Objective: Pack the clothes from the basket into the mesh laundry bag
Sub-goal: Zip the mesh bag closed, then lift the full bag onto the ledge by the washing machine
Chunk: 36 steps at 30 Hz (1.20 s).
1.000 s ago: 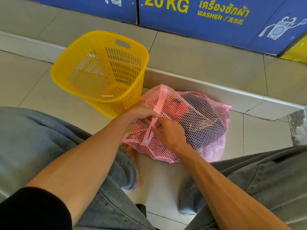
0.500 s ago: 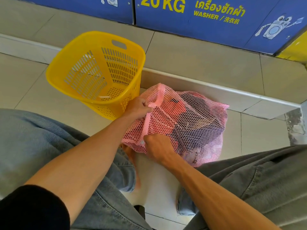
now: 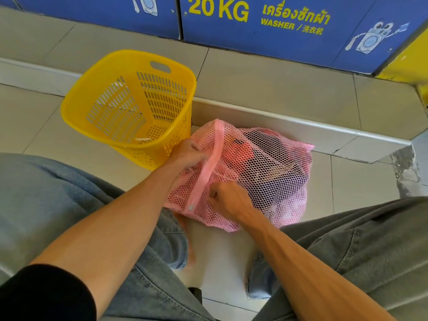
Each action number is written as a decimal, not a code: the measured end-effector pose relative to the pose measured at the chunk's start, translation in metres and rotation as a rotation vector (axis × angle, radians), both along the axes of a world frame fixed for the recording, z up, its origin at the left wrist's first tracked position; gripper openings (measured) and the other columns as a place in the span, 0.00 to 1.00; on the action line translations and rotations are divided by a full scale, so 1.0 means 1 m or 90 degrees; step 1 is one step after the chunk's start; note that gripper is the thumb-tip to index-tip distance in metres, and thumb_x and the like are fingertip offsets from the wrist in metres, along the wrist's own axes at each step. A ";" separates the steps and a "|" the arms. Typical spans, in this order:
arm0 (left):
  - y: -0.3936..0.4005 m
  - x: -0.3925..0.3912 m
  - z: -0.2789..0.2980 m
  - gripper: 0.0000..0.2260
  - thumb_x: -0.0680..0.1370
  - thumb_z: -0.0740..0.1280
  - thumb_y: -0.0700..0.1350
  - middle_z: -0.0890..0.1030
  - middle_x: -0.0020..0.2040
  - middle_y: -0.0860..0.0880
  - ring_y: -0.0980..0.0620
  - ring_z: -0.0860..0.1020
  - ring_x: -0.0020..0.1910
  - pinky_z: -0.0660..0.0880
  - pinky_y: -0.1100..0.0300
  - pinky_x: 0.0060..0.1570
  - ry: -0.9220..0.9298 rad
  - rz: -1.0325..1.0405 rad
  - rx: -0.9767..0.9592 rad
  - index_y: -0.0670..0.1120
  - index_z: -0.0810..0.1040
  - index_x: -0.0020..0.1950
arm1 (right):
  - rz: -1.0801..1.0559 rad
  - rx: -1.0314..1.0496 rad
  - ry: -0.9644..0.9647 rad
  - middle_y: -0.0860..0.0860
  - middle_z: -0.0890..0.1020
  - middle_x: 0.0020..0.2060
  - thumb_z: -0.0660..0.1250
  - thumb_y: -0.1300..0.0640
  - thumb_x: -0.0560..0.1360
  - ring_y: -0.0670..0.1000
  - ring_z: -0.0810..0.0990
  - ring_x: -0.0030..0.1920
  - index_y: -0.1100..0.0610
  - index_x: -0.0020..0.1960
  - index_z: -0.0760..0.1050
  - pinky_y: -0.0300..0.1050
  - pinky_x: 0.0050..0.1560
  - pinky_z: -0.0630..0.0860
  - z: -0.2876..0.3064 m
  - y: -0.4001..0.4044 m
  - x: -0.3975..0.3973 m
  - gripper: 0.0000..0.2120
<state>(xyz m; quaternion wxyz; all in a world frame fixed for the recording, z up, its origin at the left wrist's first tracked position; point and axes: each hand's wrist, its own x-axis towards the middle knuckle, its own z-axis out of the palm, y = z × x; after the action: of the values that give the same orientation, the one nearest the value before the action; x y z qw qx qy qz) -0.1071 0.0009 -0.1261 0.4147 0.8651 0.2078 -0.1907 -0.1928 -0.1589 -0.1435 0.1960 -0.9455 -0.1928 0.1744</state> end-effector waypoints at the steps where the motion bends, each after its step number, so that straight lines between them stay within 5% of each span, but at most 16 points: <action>1: -0.003 0.000 0.002 0.10 0.73 0.73 0.50 0.71 0.38 0.58 0.53 0.76 0.40 0.80 0.51 0.46 -0.010 0.000 0.013 0.50 0.74 0.44 | -0.025 0.021 -0.008 0.52 0.87 0.40 0.68 0.56 0.78 0.54 0.85 0.39 0.57 0.46 0.83 0.52 0.43 0.84 0.002 -0.004 0.002 0.07; 4: -0.011 0.001 0.005 0.13 0.73 0.70 0.56 0.65 0.37 0.59 0.55 0.68 0.39 0.73 0.53 0.49 -0.009 0.000 0.033 0.50 0.74 0.50 | -0.113 0.066 -0.031 0.51 0.88 0.42 0.69 0.57 0.78 0.53 0.85 0.41 0.57 0.48 0.84 0.51 0.44 0.84 0.010 -0.020 0.012 0.06; 6: -0.016 0.005 -0.002 0.19 0.72 0.69 0.61 0.71 0.40 0.57 0.55 0.70 0.40 0.74 0.53 0.51 0.005 -0.005 0.052 0.48 0.77 0.53 | -0.184 0.092 -0.042 0.51 0.88 0.44 0.69 0.58 0.79 0.53 0.85 0.43 0.56 0.50 0.84 0.49 0.45 0.83 0.016 -0.033 0.019 0.06; 8: -0.022 0.007 -0.013 0.32 0.67 0.67 0.69 0.80 0.54 0.51 0.51 0.77 0.52 0.77 0.48 0.58 0.041 0.007 0.040 0.49 0.76 0.62 | -0.266 0.122 -0.067 0.51 0.88 0.45 0.69 0.58 0.78 0.53 0.85 0.43 0.56 0.51 0.85 0.48 0.45 0.82 0.021 -0.047 0.026 0.06; 11: -0.030 0.011 -0.037 0.55 0.56 0.65 0.80 0.64 0.78 0.47 0.42 0.66 0.75 0.67 0.40 0.70 0.101 0.038 -0.009 0.54 0.59 0.78 | -0.414 0.156 -0.089 0.52 0.88 0.49 0.70 0.59 0.79 0.52 0.85 0.46 0.58 0.53 0.86 0.44 0.48 0.80 0.020 -0.073 0.037 0.07; 15: -0.038 0.018 -0.068 0.70 0.43 0.65 0.84 0.53 0.81 0.49 0.42 0.57 0.79 0.61 0.37 0.72 0.188 0.063 -0.026 0.59 0.47 0.80 | -0.652 0.160 -0.087 0.53 0.83 0.63 0.73 0.53 0.78 0.54 0.81 0.61 0.54 0.62 0.82 0.53 0.65 0.78 0.011 -0.121 0.053 0.13; 18: -0.043 0.022 -0.083 0.75 0.42 0.69 0.82 0.49 0.82 0.49 0.42 0.56 0.79 0.59 0.38 0.74 0.250 0.061 -0.028 0.57 0.38 0.80 | -0.777 0.120 -0.007 0.56 0.76 0.70 0.74 0.41 0.75 0.59 0.75 0.69 0.53 0.70 0.75 0.60 0.71 0.73 -0.002 -0.156 0.066 0.28; 22: -0.056 0.019 -0.073 0.71 0.53 0.73 0.77 0.43 0.82 0.47 0.42 0.53 0.80 0.56 0.44 0.76 0.264 -0.002 0.056 0.51 0.31 0.79 | -0.814 0.094 0.194 0.59 0.65 0.78 0.73 0.28 0.67 0.65 0.64 0.77 0.52 0.79 0.59 0.70 0.75 0.65 -0.027 -0.173 0.072 0.51; 26: -0.055 0.019 -0.071 0.68 0.51 0.73 0.76 0.55 0.81 0.45 0.42 0.59 0.78 0.59 0.47 0.74 0.242 -0.040 0.100 0.50 0.46 0.81 | -0.802 0.220 0.317 0.57 0.59 0.81 0.74 0.20 0.52 0.66 0.60 0.80 0.44 0.82 0.46 0.72 0.76 0.63 -0.055 -0.165 0.070 0.69; 28: -0.057 0.016 -0.063 0.59 0.57 0.73 0.73 0.60 0.80 0.46 0.42 0.62 0.76 0.61 0.47 0.73 0.247 -0.073 0.080 0.54 0.52 0.81 | -0.801 0.273 0.340 0.55 0.59 0.82 0.73 0.17 0.44 0.65 0.63 0.80 0.42 0.81 0.42 0.70 0.75 0.66 -0.067 -0.163 0.070 0.76; 32: -0.063 0.014 -0.050 0.45 0.72 0.72 0.62 0.56 0.81 0.46 0.43 0.59 0.78 0.58 0.50 0.74 0.192 -0.087 0.082 0.50 0.52 0.81 | -0.804 0.369 0.362 0.52 0.53 0.84 0.79 0.33 0.63 0.61 0.59 0.82 0.46 0.83 0.36 0.63 0.78 0.62 -0.071 -0.162 0.073 0.67; 36: -0.064 0.014 -0.066 0.37 0.78 0.66 0.61 0.64 0.78 0.43 0.41 0.65 0.75 0.63 0.49 0.71 0.131 -0.001 0.091 0.46 0.56 0.80 | -0.844 0.405 0.355 0.55 0.61 0.82 0.82 0.38 0.64 0.62 0.66 0.79 0.48 0.83 0.44 0.65 0.76 0.67 -0.078 -0.163 0.075 0.62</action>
<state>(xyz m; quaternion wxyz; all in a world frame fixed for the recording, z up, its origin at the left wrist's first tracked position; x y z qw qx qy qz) -0.0930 -0.0629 -0.1916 0.3285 0.8685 0.2617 -0.2632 -0.1176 -0.3218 -0.2212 0.5615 -0.6831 0.4274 0.1882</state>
